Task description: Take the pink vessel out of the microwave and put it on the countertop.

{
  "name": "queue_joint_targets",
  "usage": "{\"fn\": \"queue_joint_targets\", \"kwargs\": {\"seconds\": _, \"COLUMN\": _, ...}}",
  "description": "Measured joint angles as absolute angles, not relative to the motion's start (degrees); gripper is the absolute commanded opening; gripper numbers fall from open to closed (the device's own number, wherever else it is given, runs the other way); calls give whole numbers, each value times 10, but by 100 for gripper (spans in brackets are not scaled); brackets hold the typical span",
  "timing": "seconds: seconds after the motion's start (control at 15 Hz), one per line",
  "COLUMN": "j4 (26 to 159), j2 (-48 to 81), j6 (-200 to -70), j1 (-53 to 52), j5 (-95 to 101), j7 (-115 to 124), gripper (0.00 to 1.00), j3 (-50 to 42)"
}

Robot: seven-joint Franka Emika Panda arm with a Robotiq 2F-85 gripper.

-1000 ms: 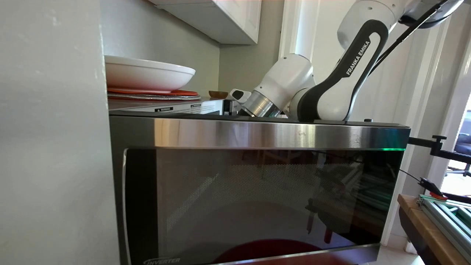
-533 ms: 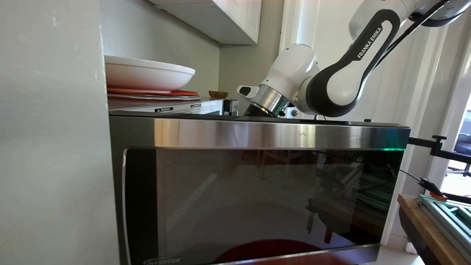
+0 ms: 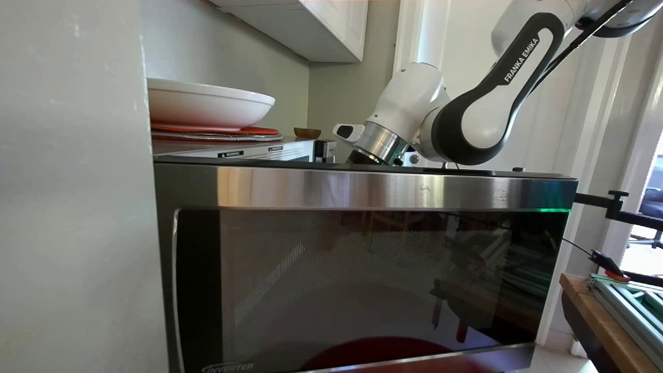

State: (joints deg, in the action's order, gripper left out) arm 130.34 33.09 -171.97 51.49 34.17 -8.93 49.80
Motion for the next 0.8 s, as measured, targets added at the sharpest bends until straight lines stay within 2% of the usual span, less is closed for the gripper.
{"fn": "queue_joint_targets", "kwargs": {"seconds": 0.33, "j4": 1324, "j2": 315, "j6": -1707, "j1": 473, "j5": 218, "j7": -173, "gripper": 35, "j3": 454}}
{"fn": "queue_joint_targets", "kwargs": {"seconds": 0.8, "j4": 1341, "j2": 291, "j6": -1704, "j1": 409, "j5": 139, "j7": -219, "gripper": 35, "j3": 378}}
